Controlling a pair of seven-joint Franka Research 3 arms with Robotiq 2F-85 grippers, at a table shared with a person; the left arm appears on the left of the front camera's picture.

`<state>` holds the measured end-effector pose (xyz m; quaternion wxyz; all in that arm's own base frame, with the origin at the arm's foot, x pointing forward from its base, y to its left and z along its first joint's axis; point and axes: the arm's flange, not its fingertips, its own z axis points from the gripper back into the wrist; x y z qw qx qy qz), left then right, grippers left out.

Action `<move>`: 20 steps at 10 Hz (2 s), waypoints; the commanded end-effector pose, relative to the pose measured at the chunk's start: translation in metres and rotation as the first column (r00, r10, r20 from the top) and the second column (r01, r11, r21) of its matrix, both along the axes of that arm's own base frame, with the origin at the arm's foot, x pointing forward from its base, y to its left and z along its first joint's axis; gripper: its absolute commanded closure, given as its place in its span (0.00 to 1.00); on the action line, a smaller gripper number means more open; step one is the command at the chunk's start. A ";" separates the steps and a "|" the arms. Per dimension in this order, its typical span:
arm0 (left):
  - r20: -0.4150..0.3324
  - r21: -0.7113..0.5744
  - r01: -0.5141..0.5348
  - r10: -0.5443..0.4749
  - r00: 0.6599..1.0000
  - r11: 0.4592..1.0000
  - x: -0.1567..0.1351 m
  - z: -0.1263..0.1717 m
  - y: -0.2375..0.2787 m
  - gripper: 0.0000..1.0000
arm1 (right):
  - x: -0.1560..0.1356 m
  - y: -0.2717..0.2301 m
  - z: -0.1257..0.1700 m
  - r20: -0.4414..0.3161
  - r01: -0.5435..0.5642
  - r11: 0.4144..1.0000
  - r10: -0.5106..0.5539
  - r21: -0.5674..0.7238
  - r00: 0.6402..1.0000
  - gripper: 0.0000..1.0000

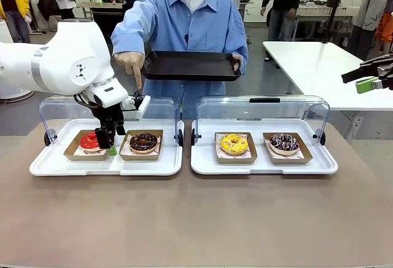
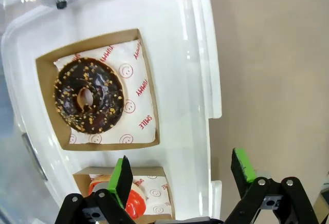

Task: Provide the desired donut to the person.
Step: Pick up and lift the Paper togo box containing the Donut pointed at by the person.

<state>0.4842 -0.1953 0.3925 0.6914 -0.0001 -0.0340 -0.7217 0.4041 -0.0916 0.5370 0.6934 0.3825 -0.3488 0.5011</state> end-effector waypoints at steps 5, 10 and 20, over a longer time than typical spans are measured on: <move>0.018 0.012 -0.019 0.019 1.000 1.000 0.022 -0.038 0.000 0.00 | 0.000 0.000 0.000 0.002 -0.006 1.000 0.006 0.012 1.000 0.00; 0.003 -0.005 -0.029 0.029 1.000 1.000 0.035 -0.057 -0.001 0.00 | 0.000 0.000 0.000 0.002 -0.006 1.000 0.006 0.012 1.000 0.00; -0.045 -0.026 -0.024 0.023 0.999 0.999 0.039 -0.070 -0.007 0.00 | 0.000 0.000 0.000 0.002 -0.006 1.000 0.006 0.012 1.000 0.00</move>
